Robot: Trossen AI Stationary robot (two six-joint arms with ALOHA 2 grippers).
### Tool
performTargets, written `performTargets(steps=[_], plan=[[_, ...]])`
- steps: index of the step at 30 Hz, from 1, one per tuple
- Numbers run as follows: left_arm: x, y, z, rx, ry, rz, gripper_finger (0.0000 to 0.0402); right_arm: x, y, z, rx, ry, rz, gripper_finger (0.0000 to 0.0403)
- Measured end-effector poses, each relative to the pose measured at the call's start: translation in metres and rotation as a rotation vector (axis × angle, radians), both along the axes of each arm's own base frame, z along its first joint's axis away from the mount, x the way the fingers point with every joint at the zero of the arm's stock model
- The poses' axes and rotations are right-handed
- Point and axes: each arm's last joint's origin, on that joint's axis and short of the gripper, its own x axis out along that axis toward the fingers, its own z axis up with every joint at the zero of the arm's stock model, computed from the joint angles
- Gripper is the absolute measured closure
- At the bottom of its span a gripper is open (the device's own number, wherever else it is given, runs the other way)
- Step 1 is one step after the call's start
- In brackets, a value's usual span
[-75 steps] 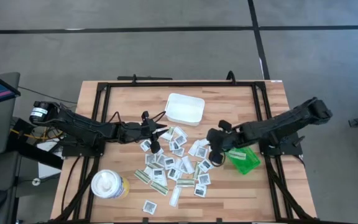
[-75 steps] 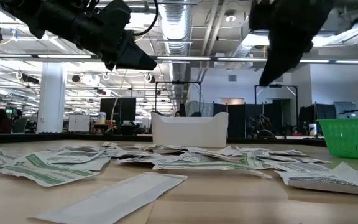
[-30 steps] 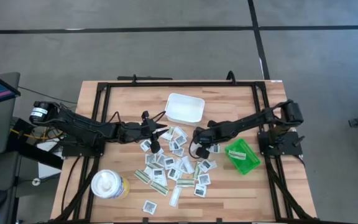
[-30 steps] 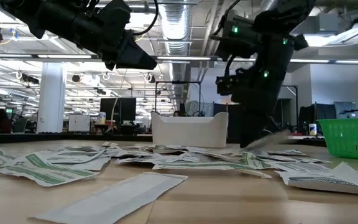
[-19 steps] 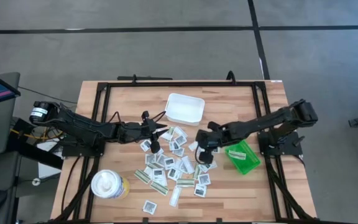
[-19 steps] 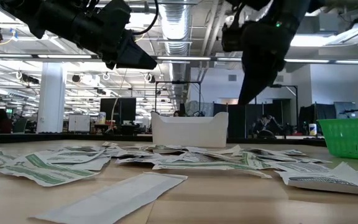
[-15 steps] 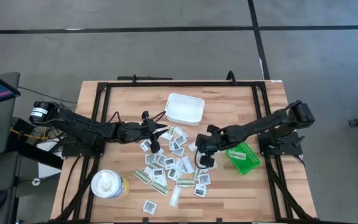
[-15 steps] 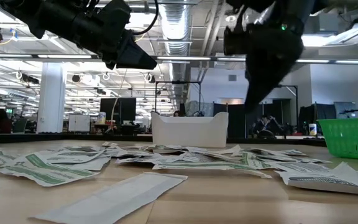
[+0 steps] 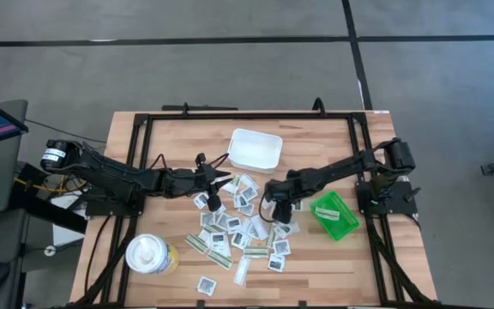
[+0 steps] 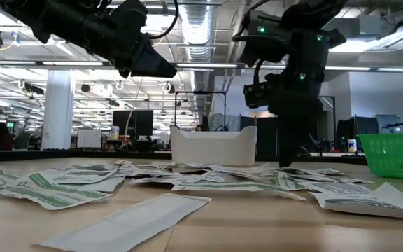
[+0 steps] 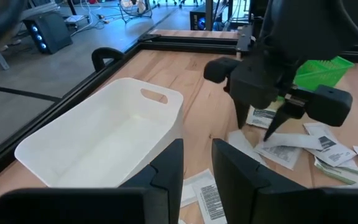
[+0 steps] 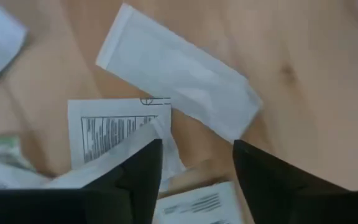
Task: Pick & Place First Aid Supplies
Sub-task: Put the bandage pack into the green bin
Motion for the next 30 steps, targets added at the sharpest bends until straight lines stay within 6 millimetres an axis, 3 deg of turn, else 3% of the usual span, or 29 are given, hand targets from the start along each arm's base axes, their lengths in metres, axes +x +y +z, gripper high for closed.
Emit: performTargets(steps=[6, 11, 15, 21, 26, 30], plan=[[0.000, 0.000, 0.000, 0.000, 0.000, 0.000, 0.0316, -0.001, 0.001, 0.000, 0.009, 0.006, 0.005, 0.0200], [0.000, 0.000, 0.000, 0.000, 0.000, 0.000, 0.0316, -0.002, 0.001, -0.001, 0.002, 0.021, 0.003, 0.0223], [0.000, 0.000, 0.000, 0.000, 0.000, 0.000, 0.0316, -0.005, 0.000, -0.010, 0.000, 0.045, 0.010, 0.0274], [0.000, 0.000, 0.000, 0.000, -0.001, 0.000, 0.0316, -0.007, -0.006, -0.016, -0.020, 0.071, -0.010, 0.0386], [0.000, 0.000, 0.000, 0.000, -0.004, 0.000, 0.0316, -0.011, -0.009, 0.003, -0.050, 0.034, -0.020, 0.0391], [0.000, 0.000, 0.000, 0.000, -0.005, 0.000, 0.0316, -0.015, -0.007, 0.036, -0.067, -0.030, -0.014, 0.0400]])
